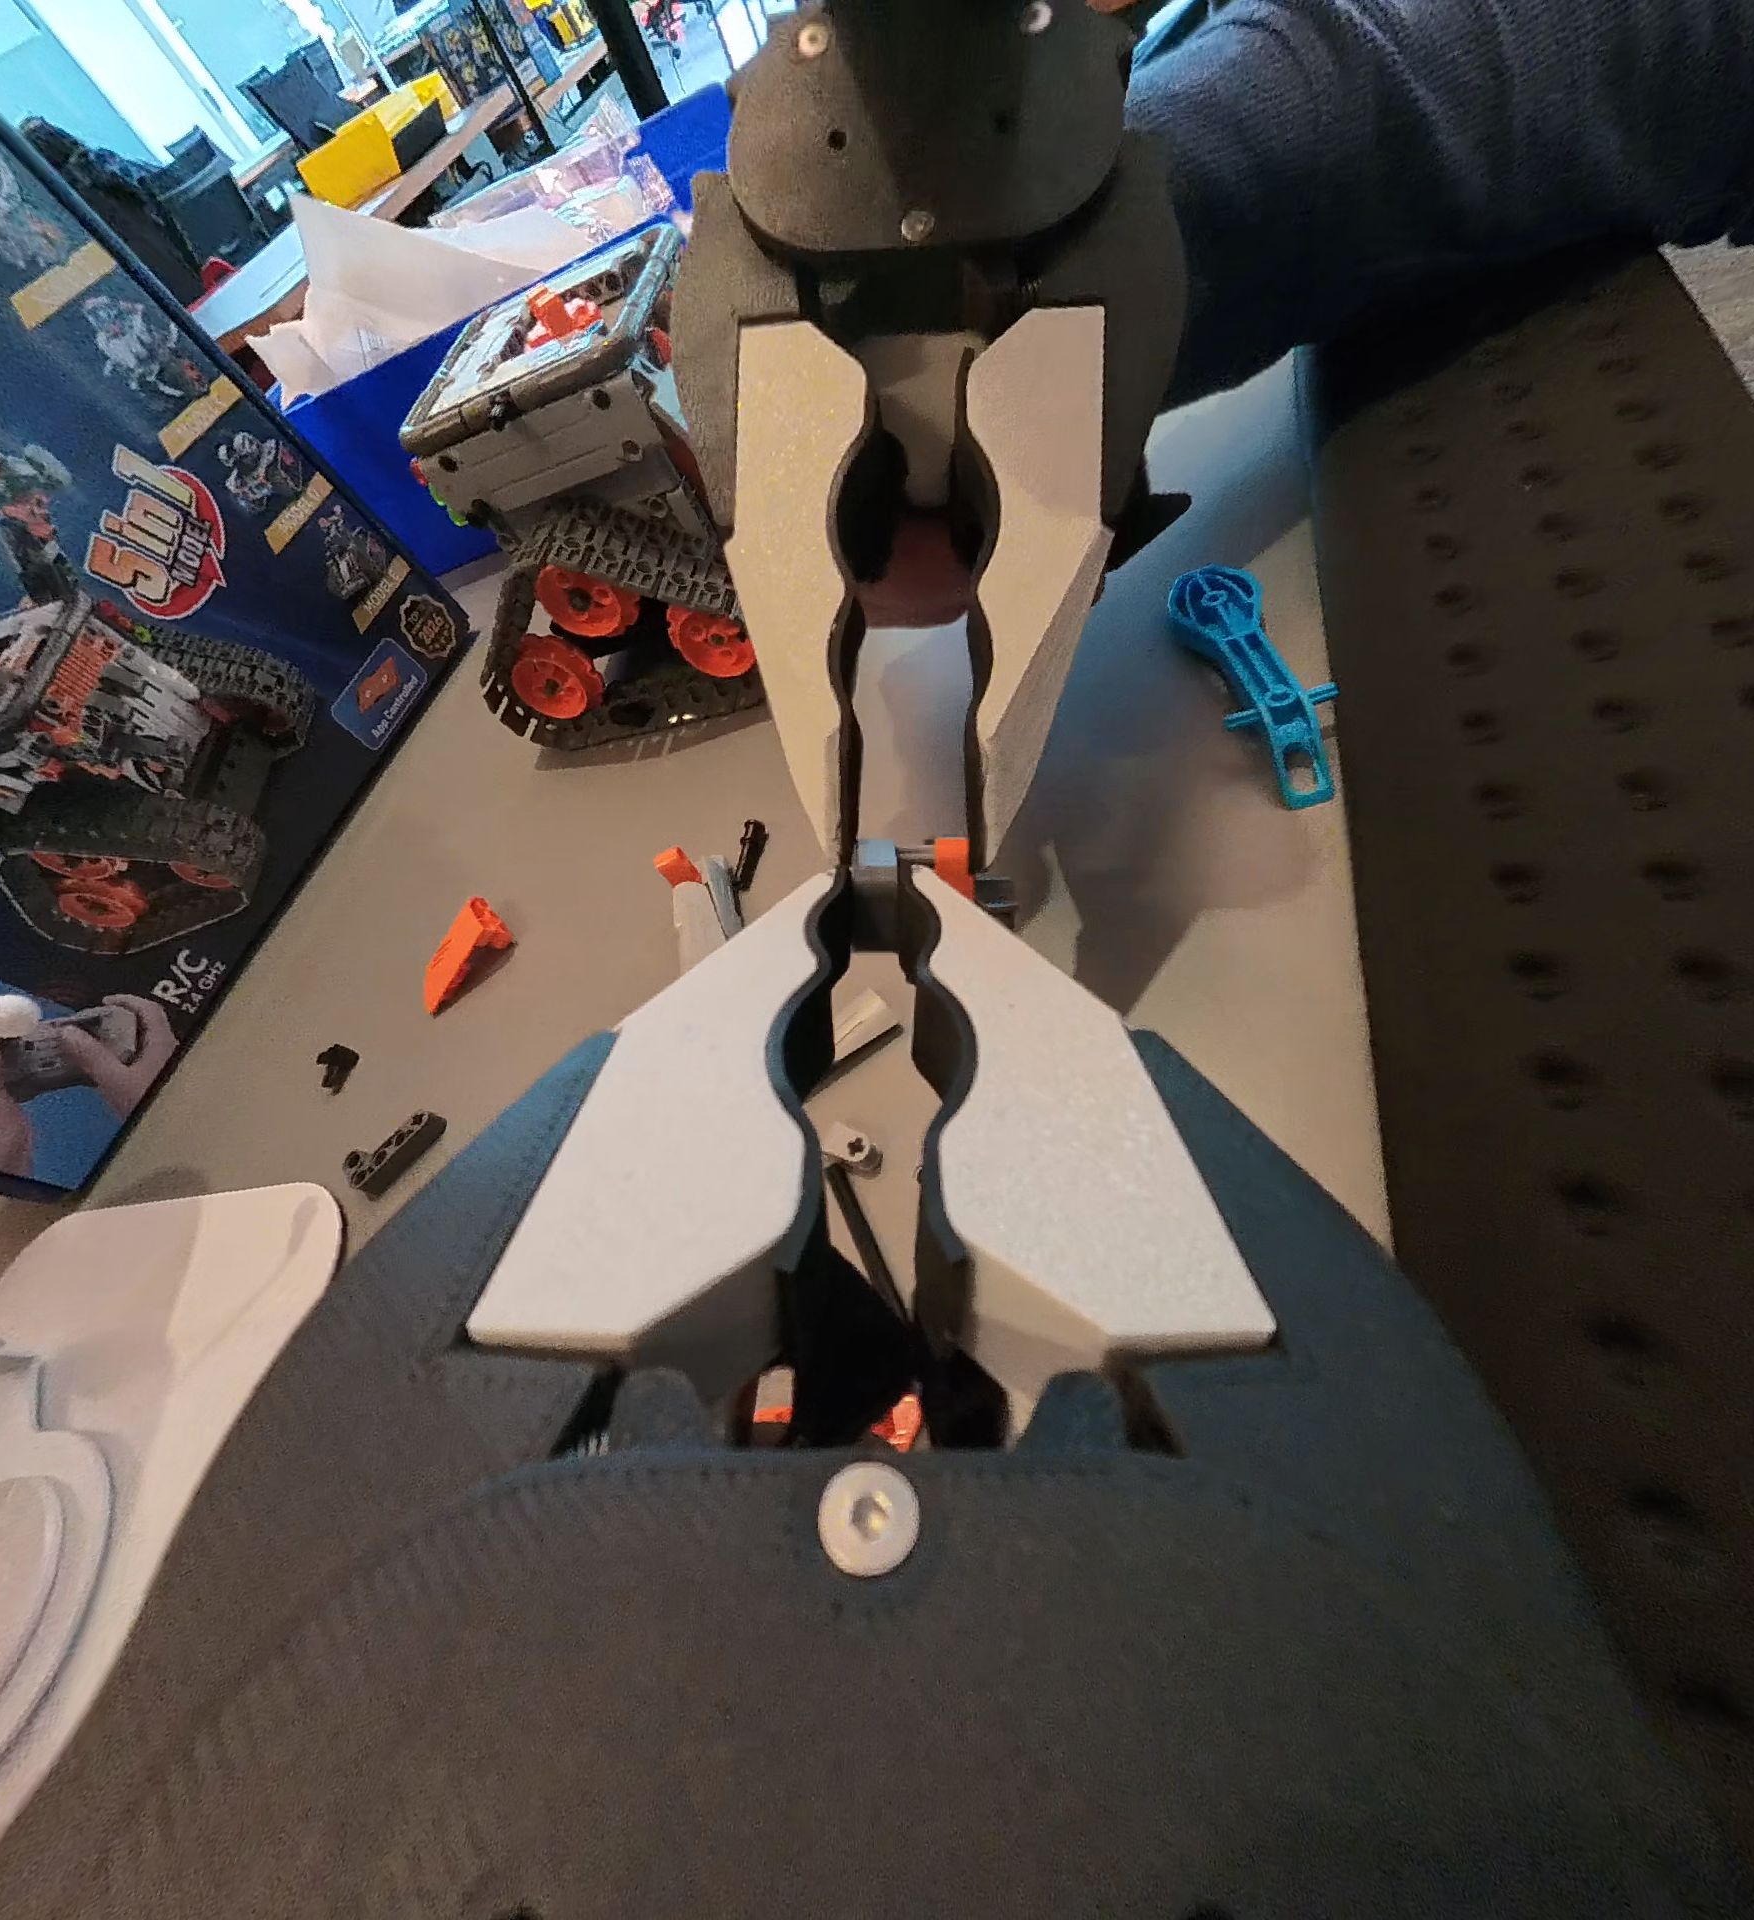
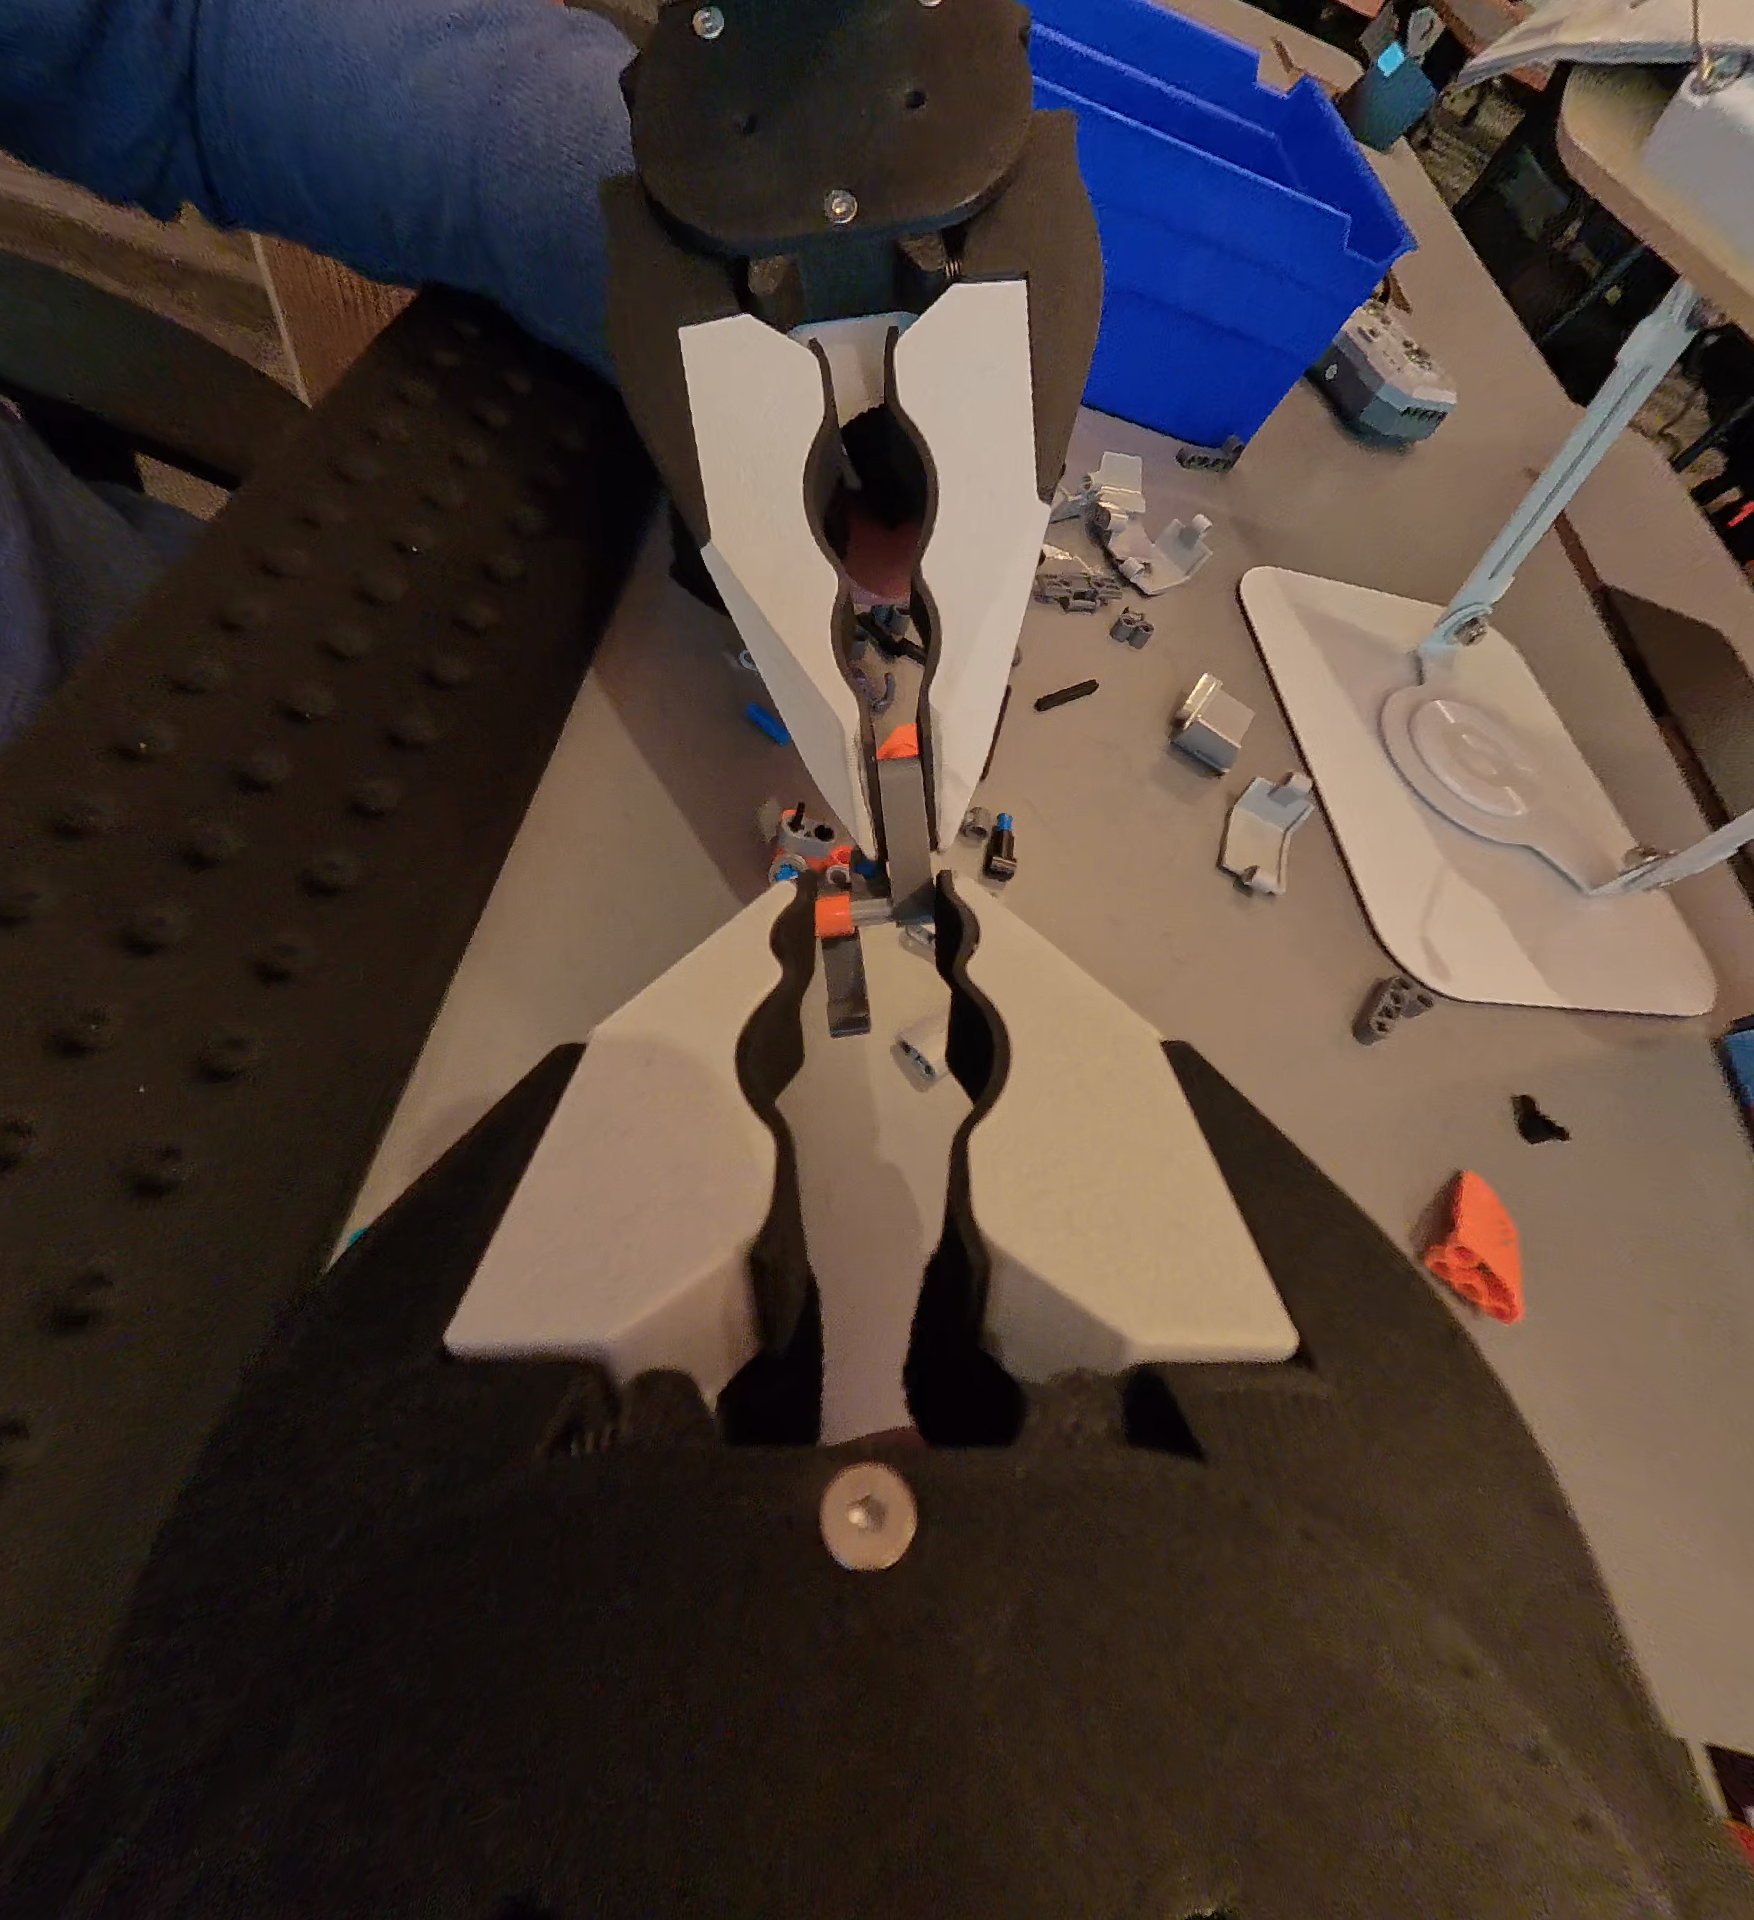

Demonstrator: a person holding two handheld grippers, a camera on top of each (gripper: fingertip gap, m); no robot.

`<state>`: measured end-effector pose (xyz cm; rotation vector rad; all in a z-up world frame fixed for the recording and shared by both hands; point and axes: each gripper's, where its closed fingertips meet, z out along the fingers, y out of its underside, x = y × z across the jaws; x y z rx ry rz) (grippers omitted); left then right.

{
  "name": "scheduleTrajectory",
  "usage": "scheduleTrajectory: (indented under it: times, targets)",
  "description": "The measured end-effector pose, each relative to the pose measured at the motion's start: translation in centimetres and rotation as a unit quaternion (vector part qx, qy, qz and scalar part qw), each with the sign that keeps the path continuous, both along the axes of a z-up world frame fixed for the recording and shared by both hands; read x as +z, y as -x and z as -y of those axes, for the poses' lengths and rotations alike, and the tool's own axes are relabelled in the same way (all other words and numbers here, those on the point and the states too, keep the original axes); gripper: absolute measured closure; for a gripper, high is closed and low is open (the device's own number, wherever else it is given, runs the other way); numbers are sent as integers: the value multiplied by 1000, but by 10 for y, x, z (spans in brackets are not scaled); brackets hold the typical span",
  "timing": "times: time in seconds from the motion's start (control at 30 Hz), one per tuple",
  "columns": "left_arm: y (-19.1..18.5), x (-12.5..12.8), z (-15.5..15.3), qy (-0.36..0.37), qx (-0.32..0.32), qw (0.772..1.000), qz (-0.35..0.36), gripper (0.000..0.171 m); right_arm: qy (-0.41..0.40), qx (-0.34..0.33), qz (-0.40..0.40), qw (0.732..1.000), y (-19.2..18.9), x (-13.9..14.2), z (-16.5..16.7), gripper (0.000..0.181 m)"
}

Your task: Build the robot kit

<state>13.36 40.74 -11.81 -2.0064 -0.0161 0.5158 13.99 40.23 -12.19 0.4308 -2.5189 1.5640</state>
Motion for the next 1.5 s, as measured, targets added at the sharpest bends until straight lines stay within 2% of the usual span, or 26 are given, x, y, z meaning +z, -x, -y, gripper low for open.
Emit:
scheduleTrajectory:
  times: [0.23, 0.37, 0.47, 0.67, 1.03, 1.5]
  targets:
    - [8, 13, 8, -43, 20, 999, 23, 154, 43, -27, 67, 996, 18, 12, -10, 161]
    - [12, 9, 6, -38, 29, 999, 27, 151, 68, -24, 102, 992, 21, 21, -13, 161]
    - [10, 6, 1, -38, 21, 998, 37, 152, 72, -15, 96, 993, 15, 24, -12, 161]
    - [3, 3, -5, -42, 2, 998, 47, 167, 62, -10, 77, 995, 9, 19, -10, 161]
    - [3, 12, -3, -61, 1, 997, 43, 168, 85, -21, 62, 994, 12, 28, -11, 156]
    - [2, 17, -2, -78, -3, 996, 49, 168, 88, -26, 43, 995, 12, 28, -9, 161]
